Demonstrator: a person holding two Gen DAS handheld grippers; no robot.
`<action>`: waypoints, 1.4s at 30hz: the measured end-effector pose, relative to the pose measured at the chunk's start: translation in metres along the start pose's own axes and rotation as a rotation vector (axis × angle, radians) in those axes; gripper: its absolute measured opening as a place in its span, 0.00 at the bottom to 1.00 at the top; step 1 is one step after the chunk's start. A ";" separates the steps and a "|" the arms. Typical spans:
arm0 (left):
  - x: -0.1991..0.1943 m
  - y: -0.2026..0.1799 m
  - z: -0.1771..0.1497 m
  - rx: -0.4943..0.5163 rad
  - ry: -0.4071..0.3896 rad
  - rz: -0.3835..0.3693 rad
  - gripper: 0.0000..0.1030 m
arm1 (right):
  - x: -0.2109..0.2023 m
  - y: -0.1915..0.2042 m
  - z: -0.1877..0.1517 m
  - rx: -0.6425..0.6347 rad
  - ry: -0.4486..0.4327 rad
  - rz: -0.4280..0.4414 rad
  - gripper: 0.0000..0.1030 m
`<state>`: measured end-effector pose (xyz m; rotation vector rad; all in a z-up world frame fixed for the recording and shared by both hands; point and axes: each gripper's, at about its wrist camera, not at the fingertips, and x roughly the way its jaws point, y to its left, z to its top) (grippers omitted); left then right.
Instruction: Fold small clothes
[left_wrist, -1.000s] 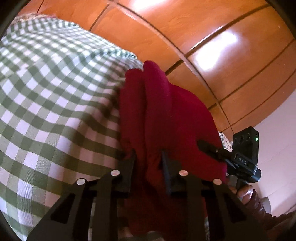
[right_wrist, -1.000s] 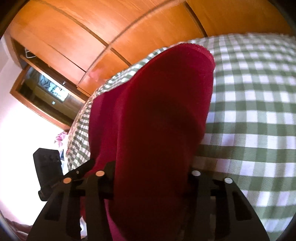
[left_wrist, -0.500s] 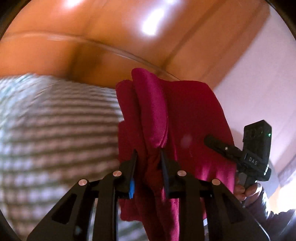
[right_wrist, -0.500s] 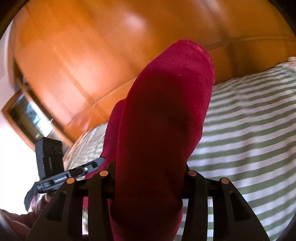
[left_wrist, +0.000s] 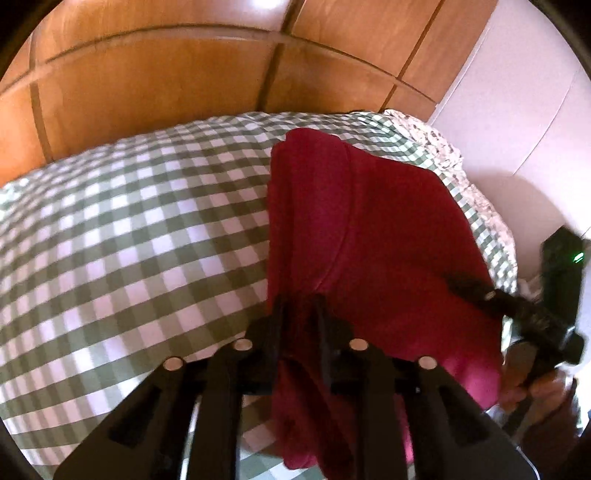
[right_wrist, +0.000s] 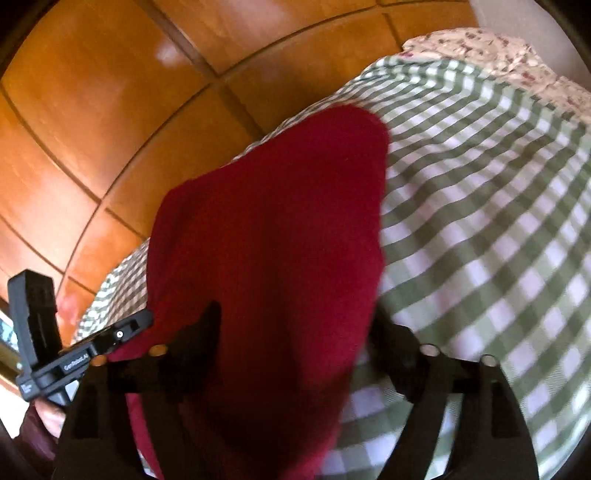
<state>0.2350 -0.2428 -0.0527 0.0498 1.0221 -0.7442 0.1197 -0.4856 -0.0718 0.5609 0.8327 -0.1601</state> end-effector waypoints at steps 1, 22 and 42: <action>-0.003 -0.001 -0.004 0.000 -0.008 0.015 0.21 | -0.013 0.005 0.004 -0.029 -0.054 -0.052 0.78; -0.084 -0.010 -0.041 -0.001 -0.214 0.238 0.61 | -0.053 0.092 -0.039 -0.215 -0.152 -0.294 0.74; -0.162 -0.013 -0.096 -0.068 -0.355 0.424 0.94 | -0.101 0.134 -0.099 -0.165 -0.289 -0.404 0.95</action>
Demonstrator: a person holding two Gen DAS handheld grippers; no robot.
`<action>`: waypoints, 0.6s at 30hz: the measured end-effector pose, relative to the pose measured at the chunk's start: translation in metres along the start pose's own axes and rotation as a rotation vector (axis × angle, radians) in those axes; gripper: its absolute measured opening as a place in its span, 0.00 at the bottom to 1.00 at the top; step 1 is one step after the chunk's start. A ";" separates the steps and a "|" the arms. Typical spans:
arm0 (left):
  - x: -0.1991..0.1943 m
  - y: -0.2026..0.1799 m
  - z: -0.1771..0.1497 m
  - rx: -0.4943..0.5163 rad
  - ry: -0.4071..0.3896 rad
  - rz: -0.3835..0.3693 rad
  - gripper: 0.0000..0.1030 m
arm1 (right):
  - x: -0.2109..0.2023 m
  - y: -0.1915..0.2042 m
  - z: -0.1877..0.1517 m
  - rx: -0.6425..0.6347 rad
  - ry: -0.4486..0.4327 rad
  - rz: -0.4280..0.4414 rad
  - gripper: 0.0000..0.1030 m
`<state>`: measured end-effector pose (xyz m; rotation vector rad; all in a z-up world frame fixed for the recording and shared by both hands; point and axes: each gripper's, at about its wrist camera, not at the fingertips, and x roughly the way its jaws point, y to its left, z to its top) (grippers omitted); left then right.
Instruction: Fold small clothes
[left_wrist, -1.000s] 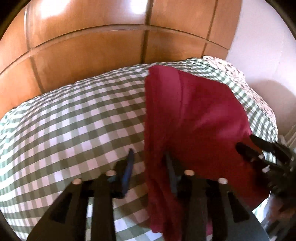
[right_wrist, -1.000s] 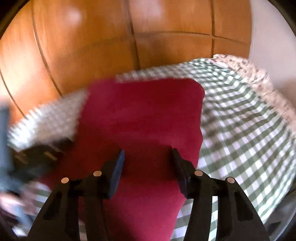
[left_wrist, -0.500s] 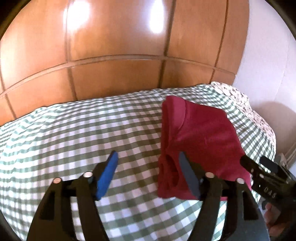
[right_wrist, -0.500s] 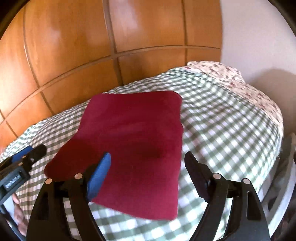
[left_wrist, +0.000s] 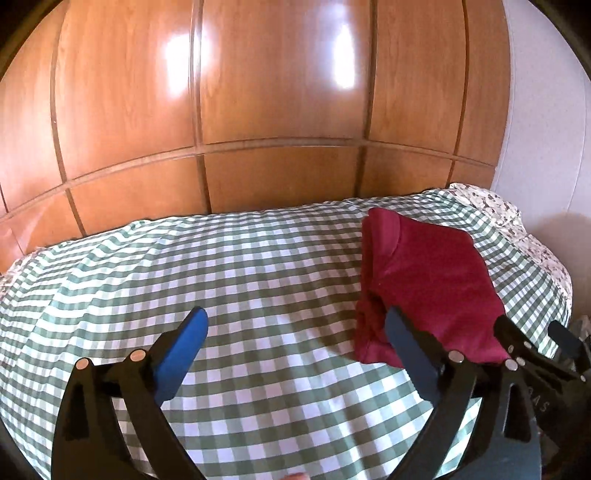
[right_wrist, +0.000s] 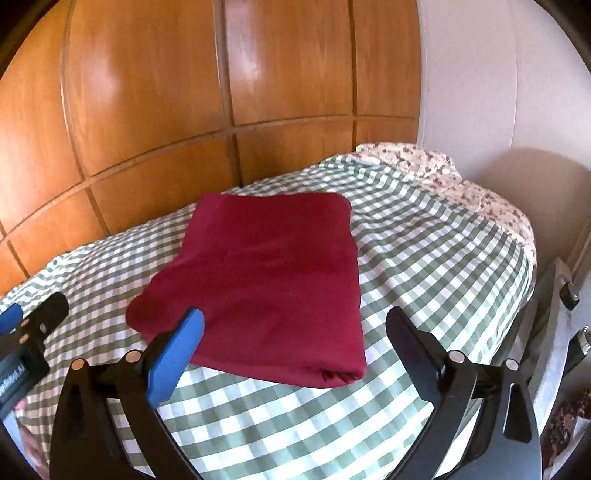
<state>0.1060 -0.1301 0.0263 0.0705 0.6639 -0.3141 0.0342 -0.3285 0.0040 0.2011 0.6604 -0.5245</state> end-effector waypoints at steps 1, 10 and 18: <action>-0.001 0.001 -0.001 -0.002 0.000 0.003 0.95 | -0.001 0.000 0.000 0.001 -0.002 -0.001 0.95; -0.004 0.000 -0.003 -0.005 -0.001 0.007 0.97 | -0.010 -0.005 0.004 0.015 -0.036 -0.040 0.95; -0.004 -0.002 -0.004 0.004 0.004 -0.003 0.97 | -0.003 -0.007 -0.001 0.011 -0.014 -0.047 0.95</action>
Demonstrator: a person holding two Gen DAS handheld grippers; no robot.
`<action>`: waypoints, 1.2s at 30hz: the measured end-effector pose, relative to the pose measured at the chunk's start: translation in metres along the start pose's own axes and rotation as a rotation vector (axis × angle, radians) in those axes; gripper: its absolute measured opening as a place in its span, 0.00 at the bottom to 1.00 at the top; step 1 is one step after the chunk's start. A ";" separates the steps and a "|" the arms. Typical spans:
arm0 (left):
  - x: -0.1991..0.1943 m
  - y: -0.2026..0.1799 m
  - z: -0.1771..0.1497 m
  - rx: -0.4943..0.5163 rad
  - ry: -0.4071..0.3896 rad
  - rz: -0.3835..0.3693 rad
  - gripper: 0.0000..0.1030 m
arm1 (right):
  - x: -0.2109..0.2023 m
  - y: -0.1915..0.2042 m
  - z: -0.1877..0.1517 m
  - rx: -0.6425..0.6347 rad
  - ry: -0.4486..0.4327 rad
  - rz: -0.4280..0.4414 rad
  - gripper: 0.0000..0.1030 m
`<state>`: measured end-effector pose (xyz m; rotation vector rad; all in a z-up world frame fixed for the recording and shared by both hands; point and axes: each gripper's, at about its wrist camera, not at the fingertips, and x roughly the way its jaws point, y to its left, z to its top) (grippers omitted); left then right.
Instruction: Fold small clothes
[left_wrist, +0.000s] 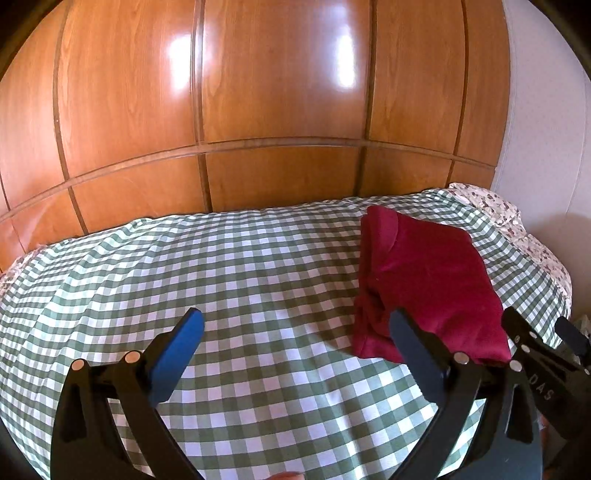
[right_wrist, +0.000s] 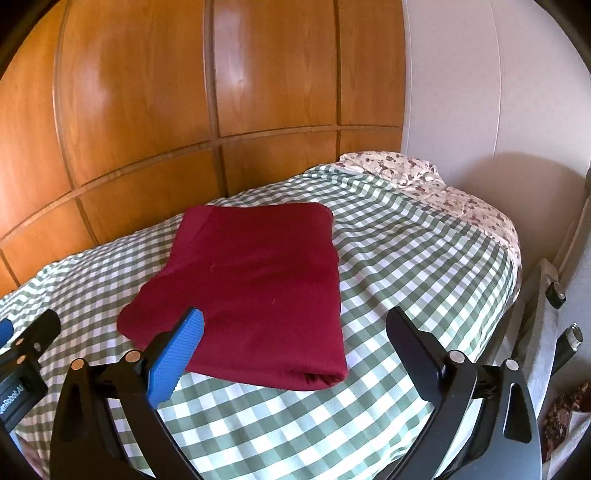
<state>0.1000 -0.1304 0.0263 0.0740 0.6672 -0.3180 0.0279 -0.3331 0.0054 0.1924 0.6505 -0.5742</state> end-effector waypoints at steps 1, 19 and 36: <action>0.001 0.000 0.000 0.001 0.005 -0.002 0.97 | 0.001 0.000 -0.001 0.000 0.003 0.001 0.95; 0.000 -0.001 -0.002 0.013 0.003 0.002 0.97 | 0.002 0.002 -0.001 -0.001 0.006 0.008 0.95; -0.005 0.001 -0.001 0.014 -0.005 -0.001 0.97 | 0.006 0.003 -0.002 -0.008 0.016 0.030 0.95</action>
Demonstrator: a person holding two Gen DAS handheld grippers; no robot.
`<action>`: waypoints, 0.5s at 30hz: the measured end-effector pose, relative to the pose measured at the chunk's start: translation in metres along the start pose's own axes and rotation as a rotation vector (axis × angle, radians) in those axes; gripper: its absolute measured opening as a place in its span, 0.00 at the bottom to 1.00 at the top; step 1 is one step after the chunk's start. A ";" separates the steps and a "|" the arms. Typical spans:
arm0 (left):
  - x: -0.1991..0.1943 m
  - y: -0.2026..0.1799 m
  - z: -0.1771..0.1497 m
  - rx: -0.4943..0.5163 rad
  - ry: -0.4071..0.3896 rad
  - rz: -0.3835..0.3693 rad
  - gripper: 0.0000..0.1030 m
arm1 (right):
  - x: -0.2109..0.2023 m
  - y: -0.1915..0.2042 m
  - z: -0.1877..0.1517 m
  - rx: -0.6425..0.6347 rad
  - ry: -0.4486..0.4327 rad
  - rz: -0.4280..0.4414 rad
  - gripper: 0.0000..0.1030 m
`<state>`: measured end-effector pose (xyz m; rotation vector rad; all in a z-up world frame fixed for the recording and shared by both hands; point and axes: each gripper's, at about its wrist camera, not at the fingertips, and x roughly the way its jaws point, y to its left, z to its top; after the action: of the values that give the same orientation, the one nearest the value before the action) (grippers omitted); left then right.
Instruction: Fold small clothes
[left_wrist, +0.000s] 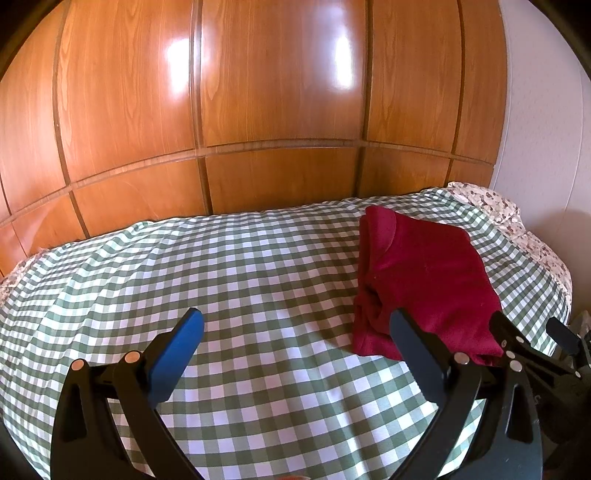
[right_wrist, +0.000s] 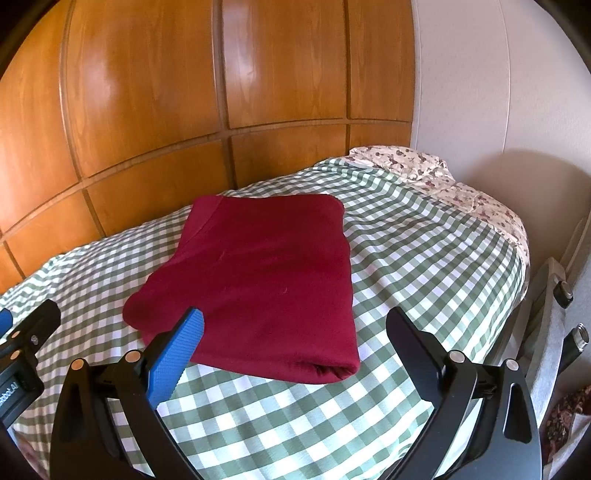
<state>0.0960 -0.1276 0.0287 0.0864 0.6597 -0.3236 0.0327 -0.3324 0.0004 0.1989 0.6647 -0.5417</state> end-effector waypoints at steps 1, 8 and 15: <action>0.000 0.000 0.000 0.001 -0.001 0.000 0.97 | 0.000 0.000 0.000 0.000 0.000 0.000 0.95; 0.000 -0.002 0.001 0.003 -0.001 0.001 0.98 | -0.001 0.001 -0.001 0.001 -0.001 -0.002 0.95; 0.002 -0.002 0.000 0.001 -0.005 0.003 0.97 | 0.005 0.002 -0.002 -0.006 0.015 0.006 0.95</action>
<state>0.0971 -0.1300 0.0277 0.0877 0.6541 -0.3217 0.0360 -0.3318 -0.0043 0.1994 0.6797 -0.5334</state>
